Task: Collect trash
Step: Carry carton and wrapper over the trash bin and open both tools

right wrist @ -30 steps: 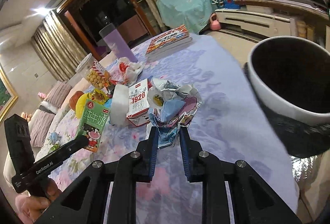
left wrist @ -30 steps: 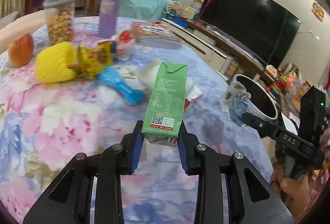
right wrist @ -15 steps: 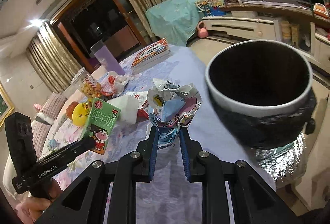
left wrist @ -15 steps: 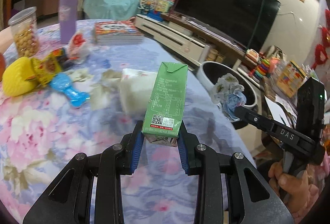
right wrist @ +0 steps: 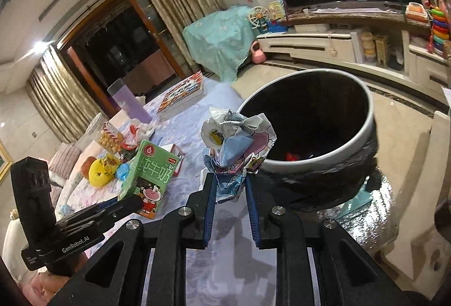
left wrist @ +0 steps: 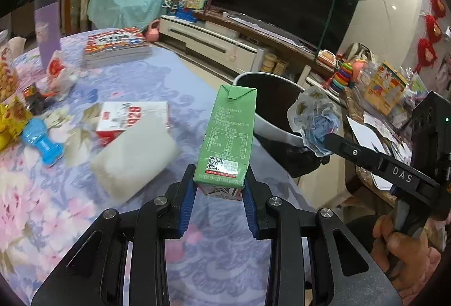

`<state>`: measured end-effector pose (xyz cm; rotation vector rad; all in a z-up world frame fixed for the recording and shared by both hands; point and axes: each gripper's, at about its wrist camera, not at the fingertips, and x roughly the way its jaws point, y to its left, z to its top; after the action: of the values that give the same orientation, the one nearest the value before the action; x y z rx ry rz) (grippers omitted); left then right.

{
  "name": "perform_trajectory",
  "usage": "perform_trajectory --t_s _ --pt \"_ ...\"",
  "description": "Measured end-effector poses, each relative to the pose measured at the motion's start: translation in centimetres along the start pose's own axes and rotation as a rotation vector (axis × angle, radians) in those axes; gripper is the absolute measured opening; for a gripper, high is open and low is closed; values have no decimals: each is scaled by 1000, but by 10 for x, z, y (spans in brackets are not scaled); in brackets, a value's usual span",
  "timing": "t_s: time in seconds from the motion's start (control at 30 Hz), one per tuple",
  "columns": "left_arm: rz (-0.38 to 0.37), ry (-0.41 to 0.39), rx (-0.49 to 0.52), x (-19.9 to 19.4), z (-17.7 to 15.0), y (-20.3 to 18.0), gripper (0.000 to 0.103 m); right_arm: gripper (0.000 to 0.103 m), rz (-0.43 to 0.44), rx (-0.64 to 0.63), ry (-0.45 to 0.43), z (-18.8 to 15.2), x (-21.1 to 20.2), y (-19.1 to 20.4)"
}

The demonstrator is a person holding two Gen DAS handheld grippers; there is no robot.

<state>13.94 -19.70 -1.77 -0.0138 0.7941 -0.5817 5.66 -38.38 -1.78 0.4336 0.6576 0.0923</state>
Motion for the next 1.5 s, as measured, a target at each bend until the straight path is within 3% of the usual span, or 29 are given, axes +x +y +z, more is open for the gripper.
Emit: perform_trajectory --t_s 0.63,1.13,1.5 --pt "-34 27 83 42 37 -48 29 21 -61 29 -26 23 -3 -39" --pt "-36 42 122 74 68 -67 30 22 -94 28 1 47 16 -60" --pt "-32 62 134 90 72 -76 30 24 -114 26 12 55 21 -66"
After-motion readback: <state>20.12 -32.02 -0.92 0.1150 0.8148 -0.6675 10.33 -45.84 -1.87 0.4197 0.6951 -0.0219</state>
